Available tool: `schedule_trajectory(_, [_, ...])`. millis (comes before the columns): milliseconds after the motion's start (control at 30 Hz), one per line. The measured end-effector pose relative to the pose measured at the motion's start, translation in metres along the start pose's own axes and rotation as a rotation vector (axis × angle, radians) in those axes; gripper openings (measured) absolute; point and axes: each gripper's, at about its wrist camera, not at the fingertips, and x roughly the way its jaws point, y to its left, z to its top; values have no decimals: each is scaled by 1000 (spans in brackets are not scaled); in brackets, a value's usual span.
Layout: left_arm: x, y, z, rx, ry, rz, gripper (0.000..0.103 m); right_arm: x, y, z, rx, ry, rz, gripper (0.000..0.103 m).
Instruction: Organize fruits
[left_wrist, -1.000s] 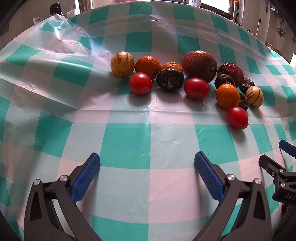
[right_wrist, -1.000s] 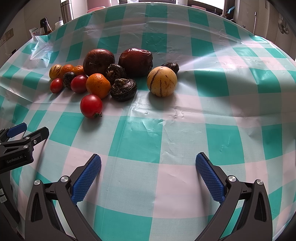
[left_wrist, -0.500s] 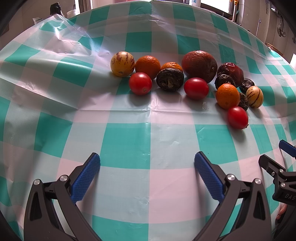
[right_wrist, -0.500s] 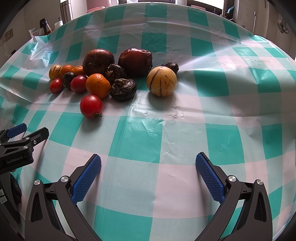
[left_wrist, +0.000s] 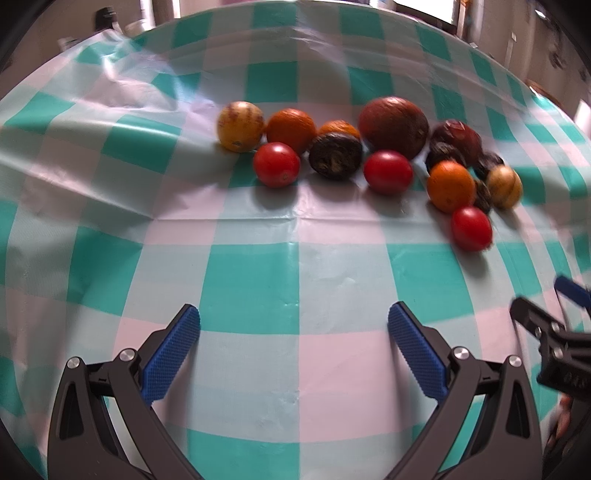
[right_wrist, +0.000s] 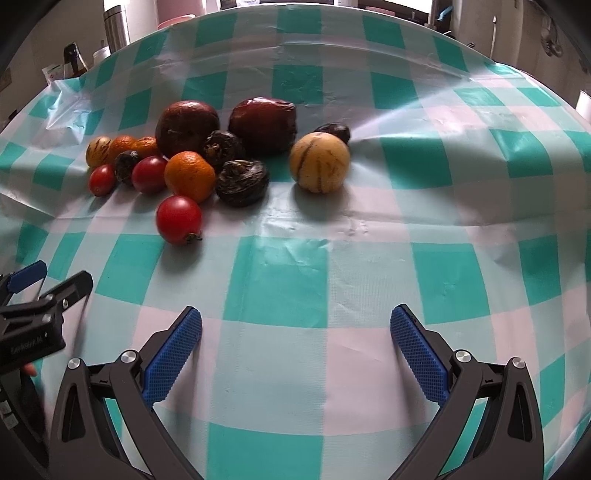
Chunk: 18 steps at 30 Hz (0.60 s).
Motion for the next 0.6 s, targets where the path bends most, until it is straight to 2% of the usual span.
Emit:
schedule_trajectory(33, [-1,3,2,18,8,-17,102,1,4,1,-11,5,8,99])
schedule_trajectory(100, [0,9,-3,-9,-4,-22,102,3,14,3,-49,5,36,99])
schedule_trajectory(233, [-13,55,-11,-233,-76,-135,102,7,37,11,-115,-12,86,98])
schedule_trajectory(333, [-15,65,-14,-274,-85,-124,101,14,50,24,-124,-30,129,96])
schedule_trajectory(433, [-14,68,-14,-294,-93,-113,101,23,62,35,-145,-22,124,77])
schedule_trajectory(533, [-13,65,-10,-286,-88,-114,102,29,70,45,-152,-27,120,71])
schedule_trajectory(567, [-13,62,-9,-280,-90,-111,102,30,70,47,-153,-33,118,63])
schedule_trajectory(600, [-15,63,-10,-273,-94,-108,101,29,71,47,-151,-45,117,49])
